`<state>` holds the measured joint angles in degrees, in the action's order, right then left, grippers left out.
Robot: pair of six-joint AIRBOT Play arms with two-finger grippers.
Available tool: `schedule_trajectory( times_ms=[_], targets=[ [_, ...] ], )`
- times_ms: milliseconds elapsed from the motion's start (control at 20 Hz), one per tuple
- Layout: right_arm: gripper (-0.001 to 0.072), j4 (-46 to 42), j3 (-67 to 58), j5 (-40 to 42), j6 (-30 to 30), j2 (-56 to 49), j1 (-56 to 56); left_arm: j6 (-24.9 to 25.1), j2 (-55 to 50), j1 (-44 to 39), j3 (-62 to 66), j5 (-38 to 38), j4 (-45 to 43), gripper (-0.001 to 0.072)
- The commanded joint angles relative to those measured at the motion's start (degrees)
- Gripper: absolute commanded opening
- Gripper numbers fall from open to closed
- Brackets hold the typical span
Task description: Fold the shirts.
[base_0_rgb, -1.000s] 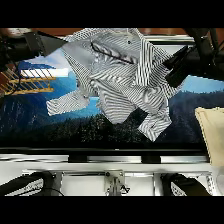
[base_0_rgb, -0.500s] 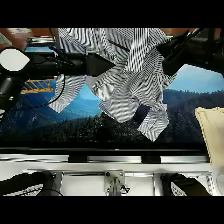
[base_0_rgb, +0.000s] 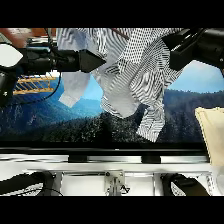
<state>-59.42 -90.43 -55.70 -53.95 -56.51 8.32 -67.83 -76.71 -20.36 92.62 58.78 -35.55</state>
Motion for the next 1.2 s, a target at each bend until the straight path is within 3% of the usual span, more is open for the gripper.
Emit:
schedule_trajectory(
  times_ms=[0,50,100,200,500,650,950,1150],
  targets=[
    [0.0086,-0.7,-0.1,3.0,-5.7,-0.2,0.0,-3.3,-0.1,-0.7,0.2,4.5,-7.9,0.008],
    [0.0086,-0.9,-0.1,3.3,-6.7,-0.4,0.0,-1.8,0.2,-0.7,0.2,2.7,-6.9,0.0272],
    [0.0086,-2.3,-0.1,3.8,-7.8,-0.4,0.0,-1.8,0.9,-0.3,0.2,-0.2,-6.4,0.0358],
    [0.0086,-10.9,-0.2,5.2,-14.4,-0.3,0.0,-0.1,2.4,1.0,2.4,-4.4,-6.0,0.0359],
    [0.0085,-51.0,-7.1,5.0,-34.0,-0.3,-0.1,-0.2,5.5,6.3,16.5,-5.2,-6.1,0.0358],
    [0.0085,-67.3,-12.1,3.6,-38.4,-1.1,-1.2,-0.2,6.8,6.8,17.8,-5.2,-6.1,0.0358],
    [0.0085,-65.7,-21.0,-0.4,-46.8,-6.1,-21.8,-0.4,7.0,6.8,17.8,-1.9,-6.0,0.0333],
    [0.0085,-64.5,-21.7,-0.5,-48.5,-8.3,-33.5,-0.4,7.0,6.8,17.8,-1.2,-6.1,0.0333]
  ],
)
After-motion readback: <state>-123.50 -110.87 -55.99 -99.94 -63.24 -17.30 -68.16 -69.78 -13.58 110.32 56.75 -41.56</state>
